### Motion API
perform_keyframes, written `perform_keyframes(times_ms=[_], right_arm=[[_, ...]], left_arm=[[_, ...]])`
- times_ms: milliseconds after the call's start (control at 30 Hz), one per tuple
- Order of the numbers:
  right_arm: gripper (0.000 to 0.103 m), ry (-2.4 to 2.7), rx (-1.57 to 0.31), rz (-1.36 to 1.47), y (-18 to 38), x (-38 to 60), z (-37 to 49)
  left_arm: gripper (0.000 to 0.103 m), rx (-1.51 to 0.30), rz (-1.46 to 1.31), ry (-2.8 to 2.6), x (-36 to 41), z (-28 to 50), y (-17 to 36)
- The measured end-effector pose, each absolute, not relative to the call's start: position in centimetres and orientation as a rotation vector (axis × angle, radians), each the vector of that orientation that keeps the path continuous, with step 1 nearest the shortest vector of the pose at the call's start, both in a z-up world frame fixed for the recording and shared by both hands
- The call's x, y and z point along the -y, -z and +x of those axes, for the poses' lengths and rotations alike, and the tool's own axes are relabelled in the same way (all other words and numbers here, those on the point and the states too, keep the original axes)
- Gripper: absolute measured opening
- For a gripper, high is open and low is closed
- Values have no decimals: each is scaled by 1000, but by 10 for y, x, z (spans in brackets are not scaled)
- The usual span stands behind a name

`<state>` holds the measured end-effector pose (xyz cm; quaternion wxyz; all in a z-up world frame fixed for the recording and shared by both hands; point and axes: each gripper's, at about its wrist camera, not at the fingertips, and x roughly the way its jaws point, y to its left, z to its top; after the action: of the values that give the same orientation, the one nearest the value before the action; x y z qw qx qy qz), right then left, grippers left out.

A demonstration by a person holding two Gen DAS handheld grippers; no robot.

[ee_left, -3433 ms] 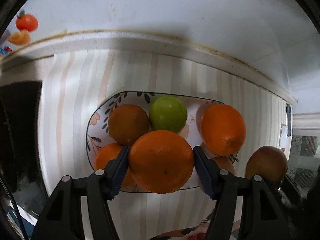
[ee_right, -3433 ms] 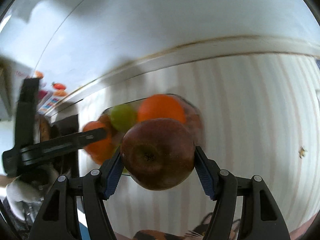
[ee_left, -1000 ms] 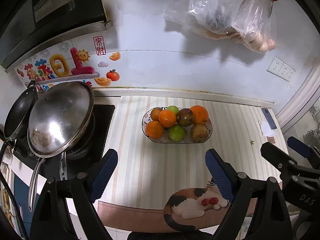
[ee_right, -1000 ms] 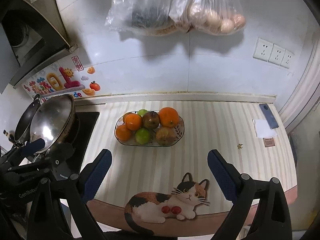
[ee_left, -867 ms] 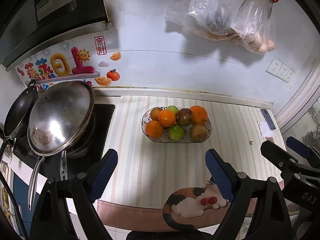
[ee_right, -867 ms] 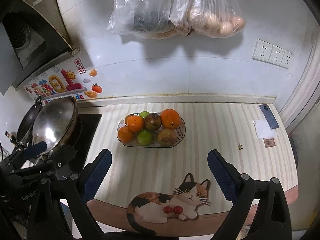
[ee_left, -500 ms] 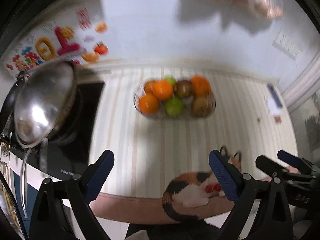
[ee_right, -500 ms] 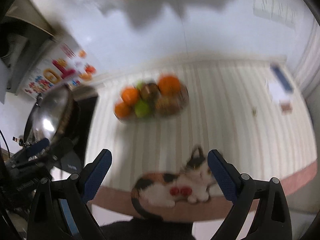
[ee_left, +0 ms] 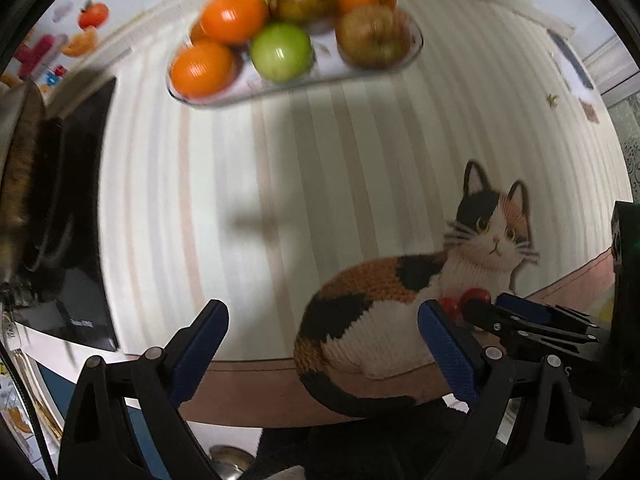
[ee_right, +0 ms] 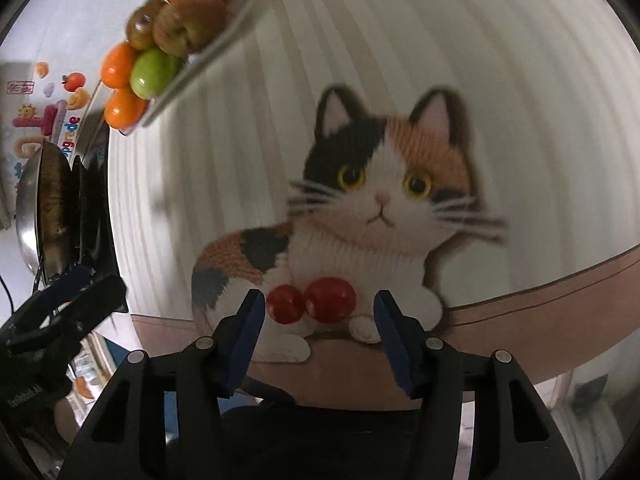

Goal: Organize fruits
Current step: 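Lower the left tool to the cat mat and grasp a red cherry tomato while the right tool grasps another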

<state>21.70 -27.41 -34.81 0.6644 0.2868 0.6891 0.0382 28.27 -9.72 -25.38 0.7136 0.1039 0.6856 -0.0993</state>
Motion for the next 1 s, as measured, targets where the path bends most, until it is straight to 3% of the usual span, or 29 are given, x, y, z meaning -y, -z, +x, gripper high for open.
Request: perform_keyframes(times_ms=[67,100,133,500,567,733,1000], right_arm=[[40,-99,-1557,660,357,270,217],[40,-108,-1533,674,358,270,216],[32,-105,-1522,666,358,269,217],[31,-4,-1449,638,338,309,208],[31,17,-1451,644,340,320,206],[31,48,-1449,650,343,335,198],[31,57,-1444,635,344,340,196]], left_arm=[[97,-1544,223,221,97,282,263],[97,-1554,220,223,97,281,266],[97,-1560,217,226,98,280,267],[97,-1596,292,397,155,261,297],[91,-1613,321,426,166,256,307],[57,-1639,375,458,181,241,327],[24,-1584,408,454,185,236,323]])
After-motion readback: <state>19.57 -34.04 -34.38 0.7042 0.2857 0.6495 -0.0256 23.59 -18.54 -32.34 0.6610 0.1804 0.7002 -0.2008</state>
